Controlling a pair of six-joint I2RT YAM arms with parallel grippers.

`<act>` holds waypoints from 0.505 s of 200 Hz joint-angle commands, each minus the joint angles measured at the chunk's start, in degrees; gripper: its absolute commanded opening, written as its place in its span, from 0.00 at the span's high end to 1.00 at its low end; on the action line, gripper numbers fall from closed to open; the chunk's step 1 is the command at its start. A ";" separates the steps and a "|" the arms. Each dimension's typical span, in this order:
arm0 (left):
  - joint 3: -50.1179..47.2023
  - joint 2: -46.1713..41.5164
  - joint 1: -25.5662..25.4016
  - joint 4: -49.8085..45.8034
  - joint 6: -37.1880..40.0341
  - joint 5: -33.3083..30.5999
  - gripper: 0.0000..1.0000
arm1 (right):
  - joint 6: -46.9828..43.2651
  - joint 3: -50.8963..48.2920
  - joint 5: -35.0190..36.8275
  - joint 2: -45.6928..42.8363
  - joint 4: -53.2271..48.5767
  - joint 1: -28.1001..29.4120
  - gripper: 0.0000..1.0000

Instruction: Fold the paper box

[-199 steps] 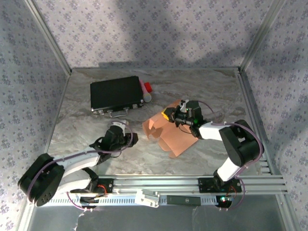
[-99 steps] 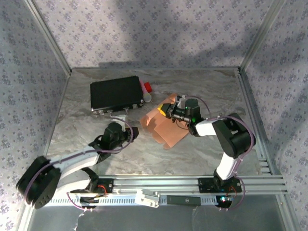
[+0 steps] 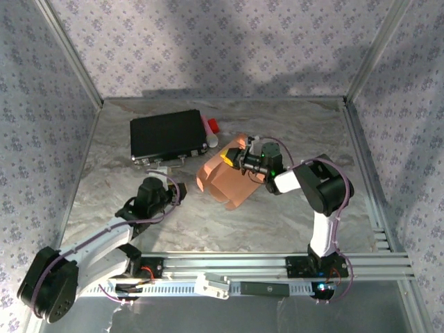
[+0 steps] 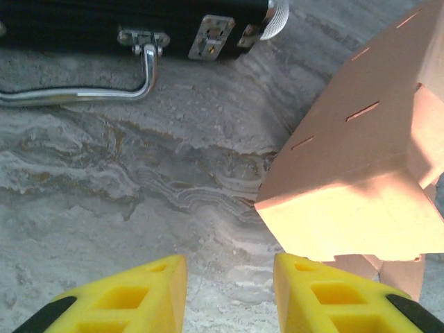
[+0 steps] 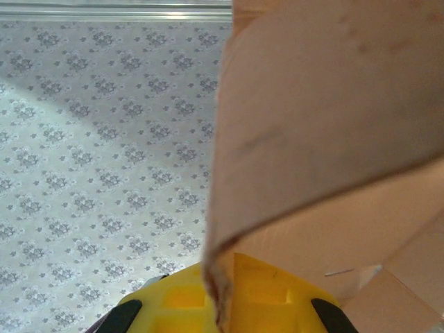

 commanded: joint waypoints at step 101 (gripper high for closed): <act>1.26 9.42 0.30 9.10 9.05 7.86 0.64 | -2.40 0.98 -4.99 4.32 -0.96 -2.44 1.00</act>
